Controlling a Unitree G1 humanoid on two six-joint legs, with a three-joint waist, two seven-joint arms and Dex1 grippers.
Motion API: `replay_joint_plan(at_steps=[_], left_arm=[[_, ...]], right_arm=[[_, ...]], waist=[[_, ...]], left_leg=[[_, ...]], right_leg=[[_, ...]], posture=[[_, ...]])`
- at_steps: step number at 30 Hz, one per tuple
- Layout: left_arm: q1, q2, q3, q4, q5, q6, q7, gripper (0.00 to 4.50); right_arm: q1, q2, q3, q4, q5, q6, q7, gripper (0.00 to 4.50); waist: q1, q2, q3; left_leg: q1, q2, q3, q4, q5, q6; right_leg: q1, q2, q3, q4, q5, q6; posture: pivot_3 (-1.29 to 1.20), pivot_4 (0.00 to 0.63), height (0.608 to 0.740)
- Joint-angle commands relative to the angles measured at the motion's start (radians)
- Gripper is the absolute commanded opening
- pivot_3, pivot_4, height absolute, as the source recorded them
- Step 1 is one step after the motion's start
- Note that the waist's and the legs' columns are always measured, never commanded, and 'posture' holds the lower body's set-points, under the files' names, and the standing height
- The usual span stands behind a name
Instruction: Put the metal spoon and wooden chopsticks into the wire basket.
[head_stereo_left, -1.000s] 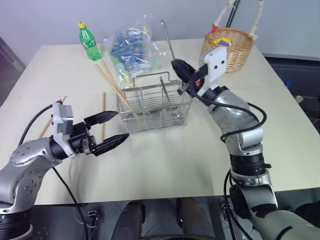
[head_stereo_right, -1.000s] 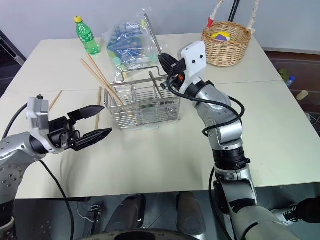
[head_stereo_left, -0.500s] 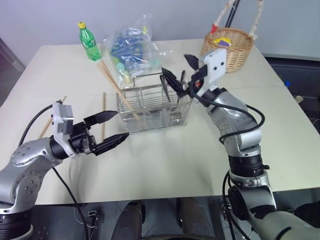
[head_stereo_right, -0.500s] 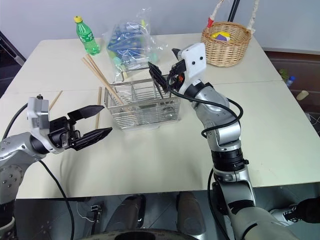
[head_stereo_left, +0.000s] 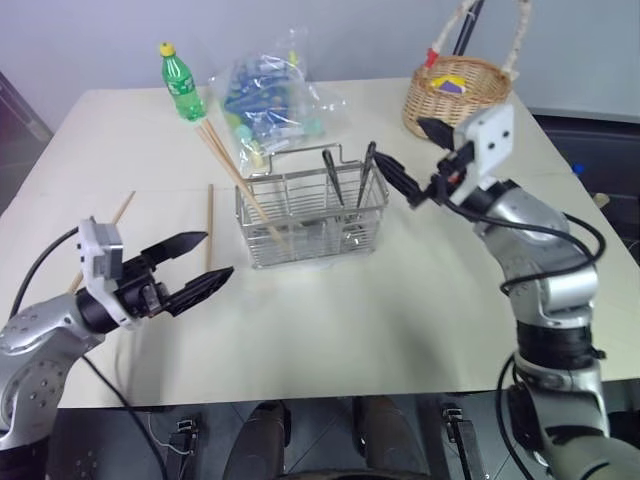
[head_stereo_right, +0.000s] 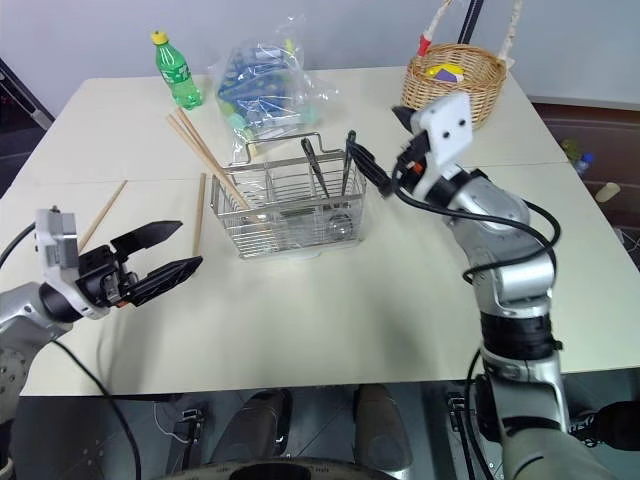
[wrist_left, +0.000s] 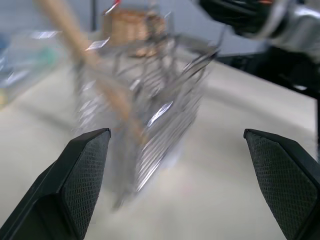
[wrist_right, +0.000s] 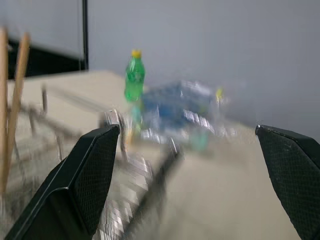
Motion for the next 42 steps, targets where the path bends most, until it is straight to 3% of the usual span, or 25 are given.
replay_joint_plan(at_steps=[1,10,20,28,36,42], left_arm=[[0.033,0.001,0.045,0.023,0.035,-0.041,-0.001,4.5],[-0.025,-0.048,0.023,0.122,0.141,-0.125,0.08,4.5],[-0.138,-0.2,-0.016,0.305,0.305,-0.279,0.252,4.5],[-0.177,-0.307,-0.047,0.375,0.443,-0.372,0.434,4.5],[-0.269,-0.389,-0.114,0.472,0.574,-0.357,0.632,4.5],[-0.358,-0.394,-0.1,0.458,0.637,-0.187,0.835,4.5]], right_arm=[[0.057,-0.064,-0.064,-0.108,0.059,0.015,0.06,4.45],[0.258,-0.207,-0.183,-0.273,0.231,0.028,0.231,4.45],[0.396,-0.187,-0.169,-0.403,0.317,-0.014,0.257,4.45],[0.437,-0.249,-0.163,-0.447,0.358,-0.022,0.337,4.45],[0.435,-0.301,-0.148,-0.451,0.355,-0.057,0.407,4.45],[0.417,-0.302,-0.157,-0.403,0.363,-0.04,0.391,4.45]], waist=[[-0.001,0.0,0.0],[0.009,-0.001,0.0],[0.03,-0.003,-0.001],[0.03,-0.003,-0.002],[0.032,-0.004,-0.002],[0.029,-0.006,-0.002]], left_leg=[[0.0,0.0,0.0,0.0,0.0,0.0],[0.0,0.0,0.0,0.002,0.0,0.0],[0.002,0.0,0.0,0.002,0.0,0.0],[0.003,0.0,0.0,0.002,0.0,0.0],[0.003,-0.001,0.0,0.003,0.0,0.0],[0.004,-0.001,0.0,0.003,0.0,0.0]], right_leg=[[0.0,0.0,0.0,0.0,-0.001,-0.001],[0.001,0.0,0.0,0.0,-0.001,-0.001],[0.004,0.0,0.0,-0.002,0.001,0.001],[0.005,0.0,0.0,-0.002,0.001,0.001],[0.006,0.0,-0.001,-0.002,0.001,0.002],[0.006,0.0,-0.001,-0.001,0.001,0.002]], posture=[[0.0,0.15,0.74],[0.0,0.15,0.74],[0.0,0.15,0.74],[0.0,0.15,0.74],[0.0,0.15,0.74],[0.0,0.15,0.74]])
